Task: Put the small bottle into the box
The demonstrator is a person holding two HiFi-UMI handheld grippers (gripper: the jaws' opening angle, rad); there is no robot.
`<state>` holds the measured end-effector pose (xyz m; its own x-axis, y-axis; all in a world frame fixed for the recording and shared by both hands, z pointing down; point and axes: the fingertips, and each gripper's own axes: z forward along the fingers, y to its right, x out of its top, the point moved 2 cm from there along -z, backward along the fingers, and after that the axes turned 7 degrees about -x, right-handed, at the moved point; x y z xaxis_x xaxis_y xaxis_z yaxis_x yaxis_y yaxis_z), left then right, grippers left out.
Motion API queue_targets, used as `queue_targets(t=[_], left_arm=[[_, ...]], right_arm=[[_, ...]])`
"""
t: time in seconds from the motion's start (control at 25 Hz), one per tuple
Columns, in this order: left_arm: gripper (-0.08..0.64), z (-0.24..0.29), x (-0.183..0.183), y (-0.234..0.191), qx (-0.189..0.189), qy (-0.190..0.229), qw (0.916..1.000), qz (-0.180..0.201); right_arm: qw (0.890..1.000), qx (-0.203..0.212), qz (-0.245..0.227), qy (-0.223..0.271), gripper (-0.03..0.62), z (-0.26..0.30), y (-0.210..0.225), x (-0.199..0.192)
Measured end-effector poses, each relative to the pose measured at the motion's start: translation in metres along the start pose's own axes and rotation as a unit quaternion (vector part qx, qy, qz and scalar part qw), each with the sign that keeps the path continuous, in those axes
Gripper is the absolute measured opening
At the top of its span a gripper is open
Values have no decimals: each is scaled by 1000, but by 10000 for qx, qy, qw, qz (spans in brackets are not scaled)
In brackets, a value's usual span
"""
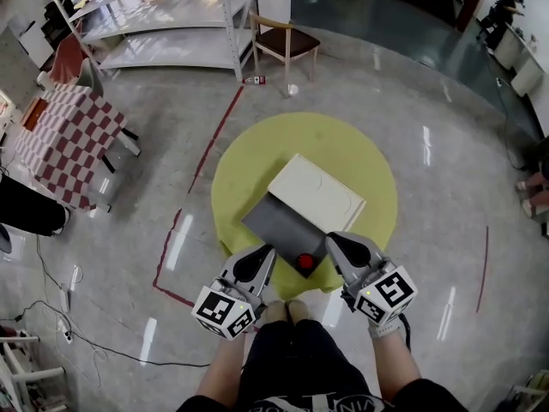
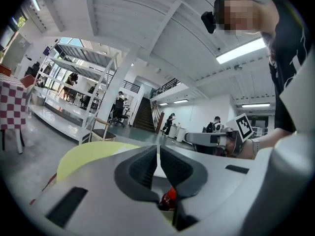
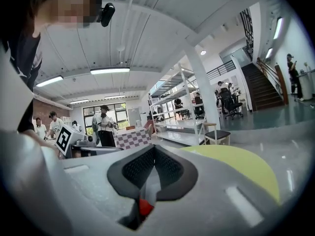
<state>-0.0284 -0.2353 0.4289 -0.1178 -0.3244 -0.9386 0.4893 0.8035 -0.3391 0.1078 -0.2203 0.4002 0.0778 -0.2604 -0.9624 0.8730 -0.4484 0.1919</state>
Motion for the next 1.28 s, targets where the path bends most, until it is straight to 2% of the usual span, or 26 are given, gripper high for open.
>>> queue_targets(t=[0.4,0.96,1.28], left_arm=[[26,-2,29,3,85,146,9997,200],[25,-13,65,13,330,360,9982,344],[25,-17,84,16,346,421,9976,430]], right_arm=[[9996,-126,46,243,6,-8,3,29],[9988,-105,-26,477,6,-27,-3,65],[9983,-54,-66,576,6,-31,-6,81]])
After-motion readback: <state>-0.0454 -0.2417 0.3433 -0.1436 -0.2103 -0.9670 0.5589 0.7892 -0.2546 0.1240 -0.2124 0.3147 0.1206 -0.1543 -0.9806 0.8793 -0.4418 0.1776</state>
